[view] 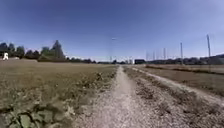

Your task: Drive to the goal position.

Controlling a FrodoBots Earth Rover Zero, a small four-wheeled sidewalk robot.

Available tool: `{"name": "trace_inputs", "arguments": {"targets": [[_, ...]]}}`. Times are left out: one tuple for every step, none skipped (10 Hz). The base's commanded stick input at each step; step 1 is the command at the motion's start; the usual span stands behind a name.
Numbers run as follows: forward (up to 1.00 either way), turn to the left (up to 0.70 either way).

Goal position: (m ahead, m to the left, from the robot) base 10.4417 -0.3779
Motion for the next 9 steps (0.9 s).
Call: {"name": "trace_inputs", "arguments": {"targets": [[0.70,-0.27],[0.70,-0.16],[0.70,-0.09],[0.70,-0.04],[0.70,-0.01],[0.70,-0.12],[0.70,-0.24],[0.70,-0.30],[0.70,0.00]]}}
